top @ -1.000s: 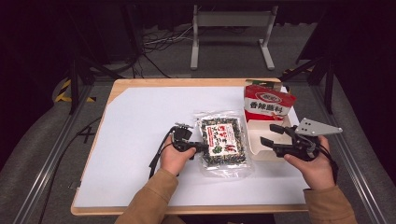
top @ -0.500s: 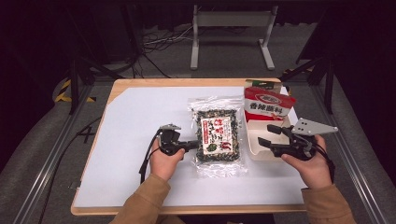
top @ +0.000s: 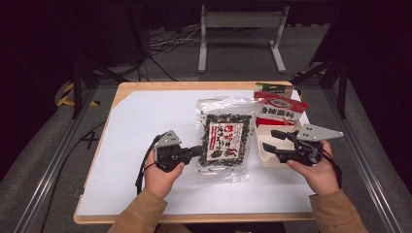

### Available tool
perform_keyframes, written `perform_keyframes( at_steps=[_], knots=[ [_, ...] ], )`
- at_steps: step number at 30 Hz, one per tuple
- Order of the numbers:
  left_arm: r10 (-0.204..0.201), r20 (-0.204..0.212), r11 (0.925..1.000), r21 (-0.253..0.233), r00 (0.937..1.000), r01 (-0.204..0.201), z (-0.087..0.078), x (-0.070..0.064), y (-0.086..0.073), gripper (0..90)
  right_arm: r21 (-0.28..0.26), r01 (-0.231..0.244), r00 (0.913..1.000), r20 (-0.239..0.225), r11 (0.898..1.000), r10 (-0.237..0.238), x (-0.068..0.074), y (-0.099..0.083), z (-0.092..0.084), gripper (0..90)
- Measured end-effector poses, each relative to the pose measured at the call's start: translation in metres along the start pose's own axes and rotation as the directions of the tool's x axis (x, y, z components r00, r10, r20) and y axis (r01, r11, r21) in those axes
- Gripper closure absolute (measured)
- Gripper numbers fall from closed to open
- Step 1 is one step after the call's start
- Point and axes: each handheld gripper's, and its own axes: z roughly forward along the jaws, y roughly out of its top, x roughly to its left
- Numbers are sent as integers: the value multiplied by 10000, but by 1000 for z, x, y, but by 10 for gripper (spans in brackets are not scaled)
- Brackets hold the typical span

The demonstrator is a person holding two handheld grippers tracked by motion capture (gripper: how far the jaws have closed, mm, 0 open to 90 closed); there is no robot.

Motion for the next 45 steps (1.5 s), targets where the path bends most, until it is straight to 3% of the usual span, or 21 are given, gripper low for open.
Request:
perform_keyframes(
  at_steps=[4, 11, 15, 19, 21, 23, 25, 33, 39, 45],
  knots=[
    [452, 84, 9989, -110, 9989, -451, -5, -3, 0, 898, 144, -392, 9992, -73, 9991, 393, 2, 1, 5, 400],
    [1033, 261, 9945, -220, 9943, -1028, -11, -5, 0, 898, 189, -355, 9992, -162, 9992, 358, 5, 6, 12, 369],
    [1212, 363, 9924, -248, 9920, -1203, -13, -7, 0, 898, 138, -312, 9984, -471, 9994, 318, 5, 11, 18, 339],
    [1398, 431, 9898, -328, 9892, -1384, -14, -8, 1, 898, -68, -343, 9924, -1181, 9994, 333, 6, 15, 26, 345],
    [1480, 465, 9887, -324, 9879, -1466, -14, -8, 0, 897, -5, -82, 9910, -1334, 10000, 81, 6, 17, 31, 372],
    [1477, 471, 9887, -321, 9879, -1463, -15, -8, 0, 897, -32, 123, 9875, -1572, 9999, -127, 3, 16, 36, 398],
    [1537, 455, 9878, -337, 9871, -1522, -15, -9, 0, 897, -19, -104, 9819, -1891, 9999, 98, 2, 14, 42, 392],
    [1488, 472, 9885, -326, 9877, -1474, -16, -7, -1, 896, -43, -378, 9790, -2008, 9993, 362, 6, 18, 50, 378],
    [1350, 500, 9901, -446, 9896, -1328, -19, -5, -1, 895, -44, -349, 9783, -2045, 9994, 332, 10, 25, 47, 485],
    [1134, 625, 9919, -638, 9916, -1094, -24, -3, 1, 893, -395, -259, 9694, -2451, 9989, 155, 15, 36, 39, 580]
  ],
)
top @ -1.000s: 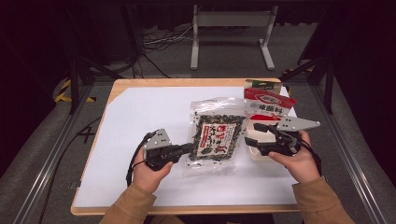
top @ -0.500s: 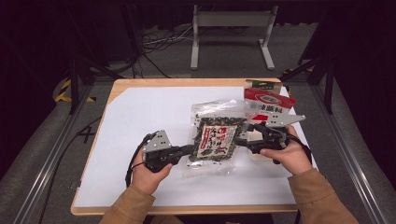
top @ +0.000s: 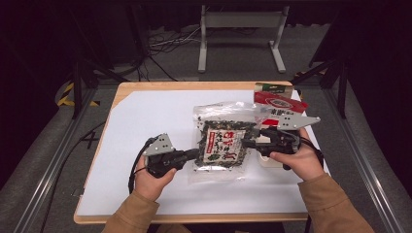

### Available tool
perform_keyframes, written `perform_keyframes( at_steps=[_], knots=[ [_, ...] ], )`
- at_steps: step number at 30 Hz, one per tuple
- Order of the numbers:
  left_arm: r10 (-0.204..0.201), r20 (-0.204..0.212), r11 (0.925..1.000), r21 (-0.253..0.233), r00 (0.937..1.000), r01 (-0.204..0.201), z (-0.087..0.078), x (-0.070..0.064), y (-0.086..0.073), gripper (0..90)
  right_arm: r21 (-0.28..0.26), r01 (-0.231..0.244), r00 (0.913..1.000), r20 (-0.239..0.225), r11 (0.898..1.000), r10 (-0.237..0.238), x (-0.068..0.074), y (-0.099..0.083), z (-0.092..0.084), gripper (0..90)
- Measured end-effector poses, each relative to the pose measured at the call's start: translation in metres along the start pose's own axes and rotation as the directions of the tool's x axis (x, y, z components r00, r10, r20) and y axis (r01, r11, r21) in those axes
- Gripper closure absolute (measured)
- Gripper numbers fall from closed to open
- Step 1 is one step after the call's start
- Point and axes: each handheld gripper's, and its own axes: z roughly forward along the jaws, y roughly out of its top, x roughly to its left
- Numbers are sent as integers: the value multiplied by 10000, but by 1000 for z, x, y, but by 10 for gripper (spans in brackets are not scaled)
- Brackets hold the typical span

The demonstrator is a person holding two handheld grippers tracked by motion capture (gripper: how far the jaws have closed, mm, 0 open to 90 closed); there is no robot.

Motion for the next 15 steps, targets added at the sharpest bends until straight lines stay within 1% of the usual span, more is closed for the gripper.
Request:
perform_keyframes(
  at_steps=[1, 2, 3, 5, 6, 7, 8, 9, 10, 11, 12, 14, 15],
  knots=[
    [-68, -4, 10000, -46, 10000, 68, -1, 0, 0, 893, -52, 73, 9998, -157, 10000, -74, 2, 2, -1, 594],
    [-39, 4, 10000, -63, 10000, 39, -2, 1, 1, 892, -101, 124, 9995, -273, 9999, -126, 3, 4, -2, 608],
    [-127, 58, 9999, -116, 9999, 128, -3, 1, 1, 892, -150, 148, 9992, -356, 9998, -153, 4, 6, -3, 625],
    [-38, 2, 9999, -107, 10000, 38, -4, 0, 2, 891, -179, 263, 9987, -441, 9995, -270, 7, 8, -5, 677],
    [-96, -6, 9998, -145, 10000, 96, -4, -1, 2, 891, -167, 379, 9982, -459, 9991, -386, 8, 10, -5, 685],
    [-23, -28, 9999, -132, 10000, 23, -5, 0, 2, 891, -158, 366, 9982, -476, 9992, -373, 9, 11, -6, 692],
    [-14, -64, 9999, -171, 10000, 13, -5, -1, 3, 889, -186, 377, 9971, -662, 9991, -389, 12, 12, -8, 711],
    [-14, -64, 9999, -171, 10000, 13, -5, -1, 3, 887, -186, 377, 9971, -662, 9991, -389, 12, 12, -8, 711],
    [-1, -54, 9998, -196, 10000, 0, -5, 0, 3, 887, -236, 394, 9960, -792, 9989, -412, 13, 13, -9, 721],
    [25, -111, 9996, -288, 9999, -28, -6, 1, 3, 879, -333, 543, 9934, -996, 9980, -573, 15, 15, -10, 738],
    [25, -111, 9996, -288, 9999, -28, -6, 1, 3, 874, -333, 543, 9934, -996, 9980, -573, 15, 15, -10, 738],
    [-26, -82, 9994, -357, 10000, 23, -6, 1, 3, 867, -316, 695, 9904, -1176, 9971, -728, 17, 17, -12, 751],
    [54, -122, 9993, -360, 9999, -59, -6, 1, 3, 854, -282, 782, 9880, -1317, 9965, -812, 18, 18, -13, 760]
  ],
)
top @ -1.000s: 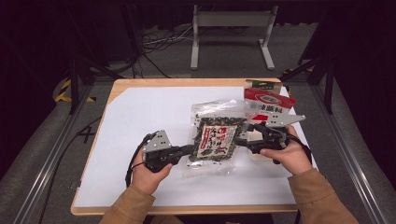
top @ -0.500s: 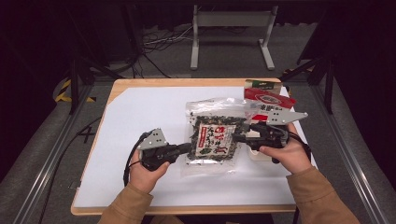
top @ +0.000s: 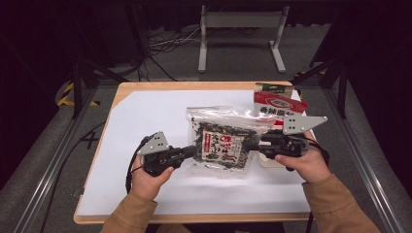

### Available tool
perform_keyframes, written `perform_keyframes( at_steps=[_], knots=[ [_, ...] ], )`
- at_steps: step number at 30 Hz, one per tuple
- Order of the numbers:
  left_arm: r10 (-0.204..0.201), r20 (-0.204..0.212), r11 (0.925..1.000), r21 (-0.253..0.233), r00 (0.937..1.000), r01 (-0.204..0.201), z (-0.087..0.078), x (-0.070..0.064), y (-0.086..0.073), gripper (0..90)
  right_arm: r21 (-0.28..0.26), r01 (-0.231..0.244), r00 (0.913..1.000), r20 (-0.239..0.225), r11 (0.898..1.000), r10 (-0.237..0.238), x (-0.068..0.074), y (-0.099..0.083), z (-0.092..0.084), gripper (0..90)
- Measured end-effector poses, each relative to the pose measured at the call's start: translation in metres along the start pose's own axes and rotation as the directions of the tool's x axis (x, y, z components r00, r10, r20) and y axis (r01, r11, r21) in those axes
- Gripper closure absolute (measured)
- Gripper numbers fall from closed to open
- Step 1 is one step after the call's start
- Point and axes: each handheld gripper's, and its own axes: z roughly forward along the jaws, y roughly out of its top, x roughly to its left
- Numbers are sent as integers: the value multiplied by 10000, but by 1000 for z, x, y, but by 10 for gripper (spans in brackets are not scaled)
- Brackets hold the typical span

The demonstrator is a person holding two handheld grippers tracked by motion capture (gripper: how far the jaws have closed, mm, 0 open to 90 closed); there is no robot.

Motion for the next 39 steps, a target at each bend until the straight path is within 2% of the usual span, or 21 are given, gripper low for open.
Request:
perform_keyframes(
  at_steps=[2, 4, 5, 7, 9, 12, 13, 16, 23, 25, 27, 33, 36, 38, 39],
  knots=[
    [-106, 125, 9999, -93, 9999, 107, 1, 1, -1, 843, 46, -28, 9996, -272, 10000, 29, 3, 2, -1, 766],
    [-153, 287, 9997, -166, 9995, 158, 2, 2, -2, 825, 110, 167, 9997, -203, 9998, -164, 6, 4, -3, 768],
    [-156, 369, 9992, -359, 9992, 169, 1, 3, -2, 812, 99, 185, 9996, -237, 9998, -183, 7, 5, -4, 768],
    [-251, 520, 9965, -788, 9983, 292, 0, 3, -2, 728, -13, 75, 9995, -296, 10000, -75, 7, 6, -8, 768],
    [-177, 353, 9949, -984, 9992, 211, -1, 4, -1, 641, -50, 60, 9996, -292, 10000, -62, 7, 7, -12, 769],
    [-176, 209, 9971, -737, 9996, 191, -4, 5, 0, 544, -90, 41, 9998, -175, 10000, -42, 5, 9, -19, 769],
    [-136, 87, 9994, -310, 9999, 138, -7, 6, 0, 520, -101, 79, 9999, -121, 9999, -80, 5, 10, -21, 769],
    [50, -267, 10000, 15, 9996, -50, -12, 9, 0, 488, -40, 204, 9998, 31, 9998, -204, 5, 13, -27, 768],
    [-157, -777, 9991, 388, 9969, 188, -26, 22, -4, 428, 11, 404, 9985, 375, 9992, -404, 7, 26, -40, 767],
    [-320, -925, 9983, 450, 9952, 363, -28, 26, -6, 411, 13, 372, 9980, 513, 9993, -372, 6, 29, -44, 767],
    [-182, -1149, 9980, 574, 9932, 249, -30, 31, -8, 391, 37, 369, 9973, 630, 9993, -371, 4, 31, -48, 767],
    [-393, -1527, 9963, 694, 9875, 504, -36, 39, -13, 362, -72, 287, 9961, 842, 9996, -280, 0, 39, -58, 767],
    [-347, -1625, 9960, 758, 9861, 475, -37, 42, -14, 344, -126, 268, 9944, 1026, 9996, -254, -1, 44, -64, 767],
    [-565, -1652, 9911, 1096, 9846, 752, -37, 43, -15, 298, -171, 248, 9934, 1122, 9995, -227, -2, 46, -69, 767],
    [-531, -1724, 9898, 1211, 9836, 747, -36, 44, -16, 284, -206, 271, 9929, 1164, 9994, -245, -3, 47, -71, 766]
  ],
)
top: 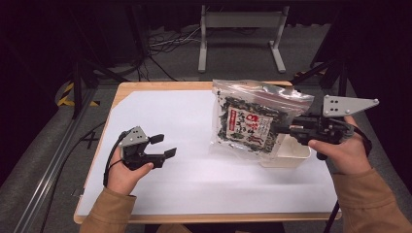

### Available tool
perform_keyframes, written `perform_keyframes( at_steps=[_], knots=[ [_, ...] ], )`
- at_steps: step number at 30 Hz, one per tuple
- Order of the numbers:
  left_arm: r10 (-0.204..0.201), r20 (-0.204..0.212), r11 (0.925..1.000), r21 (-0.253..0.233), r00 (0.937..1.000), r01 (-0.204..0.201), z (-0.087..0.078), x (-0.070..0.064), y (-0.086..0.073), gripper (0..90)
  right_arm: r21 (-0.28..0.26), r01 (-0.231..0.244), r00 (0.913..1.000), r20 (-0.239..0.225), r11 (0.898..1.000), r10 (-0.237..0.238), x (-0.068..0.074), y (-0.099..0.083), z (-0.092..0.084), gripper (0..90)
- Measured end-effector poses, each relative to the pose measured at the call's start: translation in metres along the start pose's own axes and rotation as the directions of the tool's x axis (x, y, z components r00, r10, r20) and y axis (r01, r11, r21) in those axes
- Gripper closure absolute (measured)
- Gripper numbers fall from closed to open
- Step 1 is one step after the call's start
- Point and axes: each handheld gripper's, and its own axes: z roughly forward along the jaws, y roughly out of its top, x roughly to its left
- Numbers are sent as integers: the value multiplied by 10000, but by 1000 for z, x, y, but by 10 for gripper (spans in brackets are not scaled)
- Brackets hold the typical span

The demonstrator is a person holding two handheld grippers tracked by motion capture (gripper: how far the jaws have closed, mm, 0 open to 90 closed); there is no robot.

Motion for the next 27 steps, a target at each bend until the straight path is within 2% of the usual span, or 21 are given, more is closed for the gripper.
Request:
perform_keyframes(
  at_steps=[3, 12, 15, 16, 21, 27],
  knots=[
    [-55, -131, 9998, 174, 9999, 58, 2, 1, -2, 256, -26, 17, 9999, 142, 10000, -17, -3, 3, -5, 766],
    [-106, -406, 9998, 153, 9991, 112, -4, 8, -5, 217, -104, 200, 9970, 755, 9997, -191, -9, 7, -23, 766],
    [-52, -499, 9999, 152, 9987, 59, -7, 11, -6, 214, -129, 197, 9954, 941, 9997, -184, -13, 7, -28, 767],
    [-206, -481, 9997, 137, 9986, 213, -7, 10, -6, 213, -133, 191, 9948, 1000, 9997, -177, -14, 7, -29, 766],
    [-173, -650, 9997, 145, 9977, 183, -12, 13, -9, 207, -96, 247, 9916, 1274, 9996, -233, -21, 5, -35, 766],
    [-343, -869, 9993, 123, 9956, 355, -19, 16, -15, 202, -14, 337, 9868, 1588, 9994, -331, -30, 1, -43, 766]
  ],
)
